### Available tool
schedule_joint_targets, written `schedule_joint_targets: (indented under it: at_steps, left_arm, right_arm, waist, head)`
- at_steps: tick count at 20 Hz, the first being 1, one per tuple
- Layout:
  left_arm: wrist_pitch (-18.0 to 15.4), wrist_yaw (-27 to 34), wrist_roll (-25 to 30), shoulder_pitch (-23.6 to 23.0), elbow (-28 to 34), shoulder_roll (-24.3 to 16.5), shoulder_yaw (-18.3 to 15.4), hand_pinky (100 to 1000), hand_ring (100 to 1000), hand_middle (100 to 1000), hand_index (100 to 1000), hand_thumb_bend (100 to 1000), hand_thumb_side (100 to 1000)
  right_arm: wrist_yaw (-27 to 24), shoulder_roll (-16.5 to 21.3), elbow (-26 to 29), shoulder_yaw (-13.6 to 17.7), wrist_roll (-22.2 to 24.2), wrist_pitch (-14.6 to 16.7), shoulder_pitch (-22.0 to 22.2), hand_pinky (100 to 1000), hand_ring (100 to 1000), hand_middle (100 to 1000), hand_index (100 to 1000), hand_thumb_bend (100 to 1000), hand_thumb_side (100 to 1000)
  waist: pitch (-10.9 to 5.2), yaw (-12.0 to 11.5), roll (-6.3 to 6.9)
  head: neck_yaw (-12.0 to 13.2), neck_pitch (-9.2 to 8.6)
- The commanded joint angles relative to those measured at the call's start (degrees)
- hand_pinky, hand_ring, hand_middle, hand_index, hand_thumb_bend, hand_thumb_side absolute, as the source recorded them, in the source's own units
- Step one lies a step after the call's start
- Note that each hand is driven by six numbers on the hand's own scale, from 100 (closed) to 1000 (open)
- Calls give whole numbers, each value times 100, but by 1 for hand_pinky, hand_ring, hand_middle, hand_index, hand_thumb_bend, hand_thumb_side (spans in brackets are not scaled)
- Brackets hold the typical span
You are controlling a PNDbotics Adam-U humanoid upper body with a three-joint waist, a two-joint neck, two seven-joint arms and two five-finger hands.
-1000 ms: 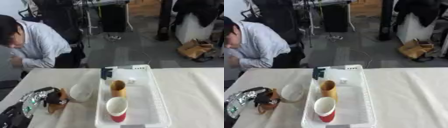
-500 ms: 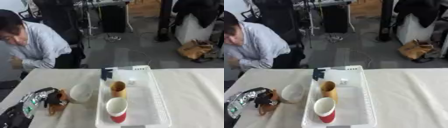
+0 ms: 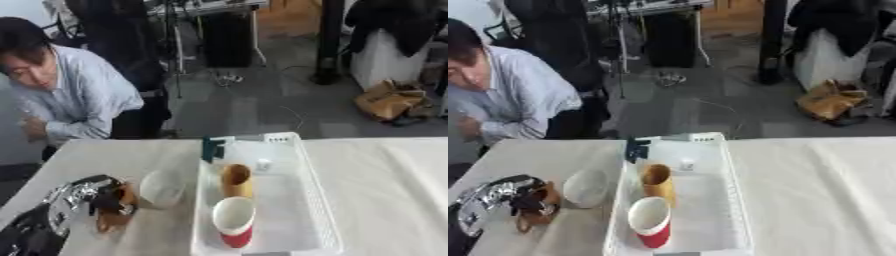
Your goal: Pick up objects on the table and place them in the box.
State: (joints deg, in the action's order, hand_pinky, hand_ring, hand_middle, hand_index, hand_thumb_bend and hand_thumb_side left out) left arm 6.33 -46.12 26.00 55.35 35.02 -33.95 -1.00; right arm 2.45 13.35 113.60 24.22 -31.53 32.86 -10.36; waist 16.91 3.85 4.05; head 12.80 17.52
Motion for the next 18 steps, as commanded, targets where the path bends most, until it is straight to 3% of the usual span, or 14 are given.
schedule_joint_targets:
  at_steps: [1,3,8,18]
  left_arm:
    - [73,-106,13,123,29,-131,16,309,483,463,694,159,269]
    - [114,-124,15,148,35,-141,13,295,467,448,675,100,275]
    - [200,-103,25,187,47,-171,5,269,438,423,636,100,309]
    - [229,-47,246,285,89,-230,7,243,406,411,604,100,279]
  right_arm:
    - [1,134,99,38,-32,-4,-34,812,881,690,685,100,1000]
    - [3,139,99,40,-36,-16,-31,812,881,689,684,100,1000]
    - [16,155,99,49,-51,-54,-17,813,882,690,682,100,1000]
    - [37,188,99,58,-83,-118,-2,813,883,689,679,100,1000]
  waist:
    - [-149,-21,-4]
    - [-163,-32,7]
    - [-202,-57,34]
    - [-270,-87,92]
  head:
    - [-15,67]
    - [-13,86]
    - [-36,119]
    - [-82,197]
